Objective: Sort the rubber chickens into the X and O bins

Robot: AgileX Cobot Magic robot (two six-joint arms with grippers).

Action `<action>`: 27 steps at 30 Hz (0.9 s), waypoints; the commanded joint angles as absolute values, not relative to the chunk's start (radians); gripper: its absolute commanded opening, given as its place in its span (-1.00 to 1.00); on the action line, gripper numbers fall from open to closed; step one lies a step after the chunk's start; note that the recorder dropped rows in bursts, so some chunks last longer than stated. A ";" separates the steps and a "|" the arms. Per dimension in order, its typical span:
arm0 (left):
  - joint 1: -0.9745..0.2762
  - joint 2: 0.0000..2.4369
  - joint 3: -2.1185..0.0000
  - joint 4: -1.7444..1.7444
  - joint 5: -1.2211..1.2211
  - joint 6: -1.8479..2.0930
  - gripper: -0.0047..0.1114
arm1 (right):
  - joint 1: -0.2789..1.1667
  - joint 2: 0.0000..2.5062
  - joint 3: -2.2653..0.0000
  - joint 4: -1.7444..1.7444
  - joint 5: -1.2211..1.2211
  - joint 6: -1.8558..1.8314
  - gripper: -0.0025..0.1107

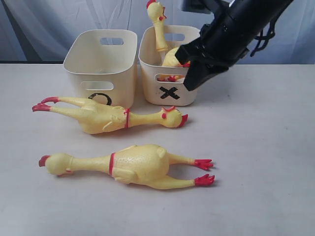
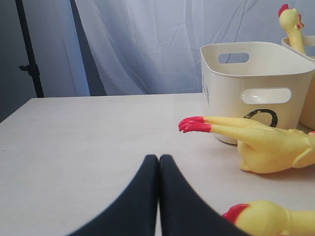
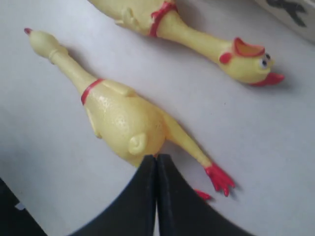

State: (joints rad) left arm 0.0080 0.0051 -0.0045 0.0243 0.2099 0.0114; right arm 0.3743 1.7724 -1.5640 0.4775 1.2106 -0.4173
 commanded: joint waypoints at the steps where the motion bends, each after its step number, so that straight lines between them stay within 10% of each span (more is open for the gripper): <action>1: 0.008 0.000 0.000 0.028 0.205 0.009 -0.92 | 0.372 1.695 -1.435 0.428 1.176 -0.406 -0.97; 27: 0.008 0.000 0.000 0.028 0.203 0.009 -0.92 | 0.372 0.798 -0.534 0.724 0.889 -0.495 -0.97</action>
State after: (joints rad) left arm 0.0080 0.0051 -0.0045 0.0243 0.2099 0.0114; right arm 0.3743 0.8528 -0.5653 0.7139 0.8717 -0.4753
